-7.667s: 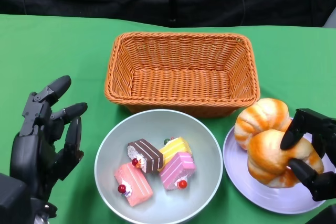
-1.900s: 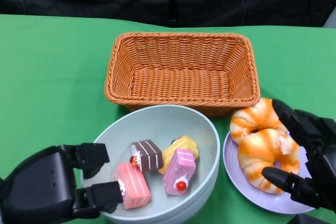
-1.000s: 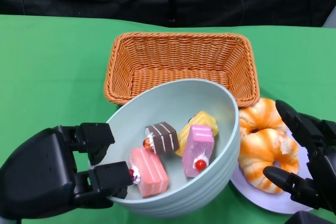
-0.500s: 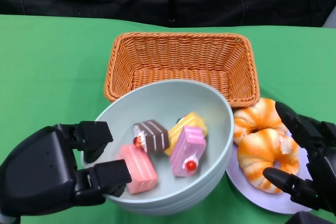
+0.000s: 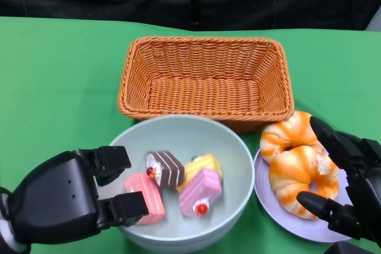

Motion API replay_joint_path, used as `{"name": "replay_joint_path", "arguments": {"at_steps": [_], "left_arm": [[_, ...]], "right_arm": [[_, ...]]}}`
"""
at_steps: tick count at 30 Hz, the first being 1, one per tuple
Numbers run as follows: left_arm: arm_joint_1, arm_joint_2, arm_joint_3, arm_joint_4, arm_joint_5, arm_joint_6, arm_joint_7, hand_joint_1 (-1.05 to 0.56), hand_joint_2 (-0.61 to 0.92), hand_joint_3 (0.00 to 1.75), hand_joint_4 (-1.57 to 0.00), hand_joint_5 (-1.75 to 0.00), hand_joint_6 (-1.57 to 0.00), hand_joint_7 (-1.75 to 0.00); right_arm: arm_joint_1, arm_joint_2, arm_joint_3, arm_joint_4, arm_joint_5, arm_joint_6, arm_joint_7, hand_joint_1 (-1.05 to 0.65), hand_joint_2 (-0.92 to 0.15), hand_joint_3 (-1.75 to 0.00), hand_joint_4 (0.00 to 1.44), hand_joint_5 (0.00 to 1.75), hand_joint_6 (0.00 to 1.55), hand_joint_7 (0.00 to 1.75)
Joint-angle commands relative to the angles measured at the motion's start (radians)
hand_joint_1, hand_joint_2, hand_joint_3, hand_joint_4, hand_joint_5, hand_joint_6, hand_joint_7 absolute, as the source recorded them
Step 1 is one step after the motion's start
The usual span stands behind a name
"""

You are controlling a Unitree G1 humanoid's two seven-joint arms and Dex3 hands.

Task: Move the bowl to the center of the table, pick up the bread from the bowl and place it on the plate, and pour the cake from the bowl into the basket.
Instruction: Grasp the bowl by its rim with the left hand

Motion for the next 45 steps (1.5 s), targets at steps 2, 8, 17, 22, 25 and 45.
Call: {"name": "replay_joint_path", "arguments": {"at_steps": [2,8,17,22,25,45], "left_arm": [[-0.043,0.008,-0.059,0.046,0.043,0.057,0.073,-0.28,0.43,0.65,-1.03,-1.75,-0.96,-1.49],[-0.111,-0.024,-0.22,0.186,0.146,0.174,0.171,-0.35,0.61,0.27,-1.03,-1.69,-1.09,-1.06],[-0.178,-0.043,-0.345,0.313,0.153,0.299,0.198,-0.32,0.72,0.07,-0.99,-1.75,-1.0,-1.09],[-0.214,-0.056,-0.394,0.383,0.149,0.356,0.248,-0.34,0.77,0.05,-1.01,-1.75,-0.98,-1.22],[-0.226,-0.059,-0.407,0.406,0.128,0.371,0.245,-0.33,0.79,0.05,-1.01,-1.75,-0.94,-1.33],[-0.297,-0.123,-0.455,0.55,0.07,0.489,0.232,-0.37,0.71,0.0,-0.97,-1.75,-1.14,-0.77]], "right_arm": [[0.003,-0.01,-0.004,-0.012,0.003,0.004,0.006,-0.6,-0.92,-0.38,0.0,0.48,0.17,0.02],[0.005,-0.007,-0.003,-0.017,0.001,0.009,0.01,-0.61,-0.92,-0.38,0.0,0.48,0.17,0.02],[0.006,-0.008,0.0,-0.019,-0.005,0.013,0.014,-0.6,-0.92,-0.38,0.0,0.49,0.18,0.02],[0.009,-0.008,0.0,-0.024,-0.003,0.016,0.018,-0.6,-0.92,-0.38,0.0,0.48,0.17,0.02],[0.009,-0.008,0.0,-0.024,-0.005,0.018,0.017,-0.61,-0.92,-0.38,0.0,0.48,0.18,0.02],[0.01,-0.012,-0.002,-0.018,-0.005,0.012,0.012,-0.6,-0.92,-0.37,0.0,0.49,0.18,0.01]]}}
